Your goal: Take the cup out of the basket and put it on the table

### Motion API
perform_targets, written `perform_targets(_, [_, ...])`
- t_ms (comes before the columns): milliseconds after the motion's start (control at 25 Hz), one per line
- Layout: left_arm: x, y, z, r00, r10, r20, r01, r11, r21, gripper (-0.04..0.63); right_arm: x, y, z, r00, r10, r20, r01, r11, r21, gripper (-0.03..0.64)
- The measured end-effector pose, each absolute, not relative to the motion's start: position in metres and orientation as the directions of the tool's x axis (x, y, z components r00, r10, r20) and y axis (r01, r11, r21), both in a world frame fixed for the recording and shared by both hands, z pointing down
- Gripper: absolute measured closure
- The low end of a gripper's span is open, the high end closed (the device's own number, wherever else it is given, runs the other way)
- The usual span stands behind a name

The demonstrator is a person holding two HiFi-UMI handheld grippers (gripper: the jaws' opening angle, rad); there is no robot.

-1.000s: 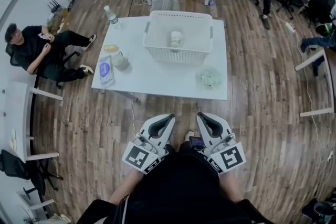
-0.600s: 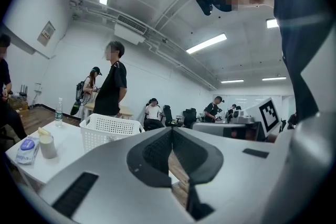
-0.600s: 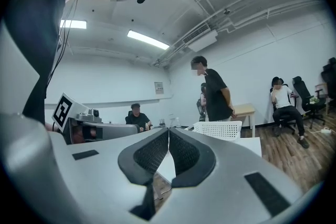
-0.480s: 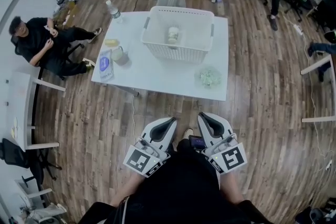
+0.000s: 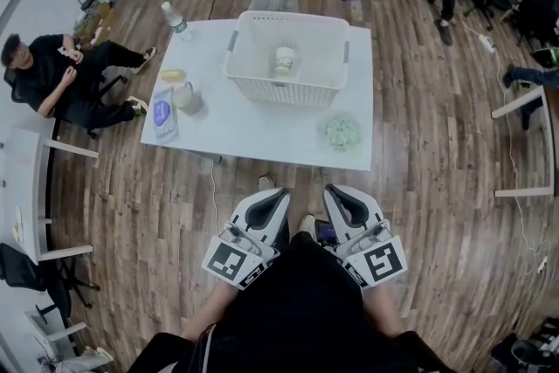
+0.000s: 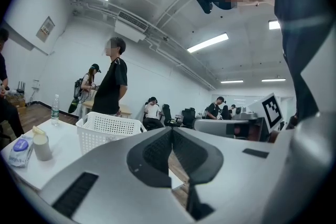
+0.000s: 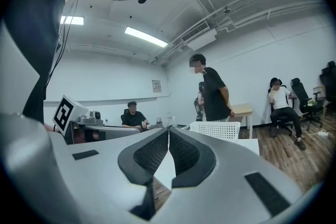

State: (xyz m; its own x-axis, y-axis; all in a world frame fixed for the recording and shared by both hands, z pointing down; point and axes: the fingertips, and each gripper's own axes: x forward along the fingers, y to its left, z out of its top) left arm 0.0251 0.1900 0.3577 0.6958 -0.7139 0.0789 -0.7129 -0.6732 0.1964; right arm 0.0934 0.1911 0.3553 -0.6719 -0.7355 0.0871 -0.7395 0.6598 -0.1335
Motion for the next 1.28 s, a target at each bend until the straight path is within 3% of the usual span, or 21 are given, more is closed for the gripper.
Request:
perform_targets(560, [-0.019,0.079,0.342,0.738,-0.673,0.035,-0.668,-0.722,0.18,0.584,0.045,0.087,0.334,-0.63,-0.771,0.098,-0.777,0.625,-0.076,0.591])
perform_targets(1280, [-0.109,-0.015,0.365,0.785,-0.612,0.101,-0.62,-0.772,0.139,0.584,-0.032,0.004,0.351,-0.532,-0.831,0.163,-0.847,0.521,-0.106,0.591])
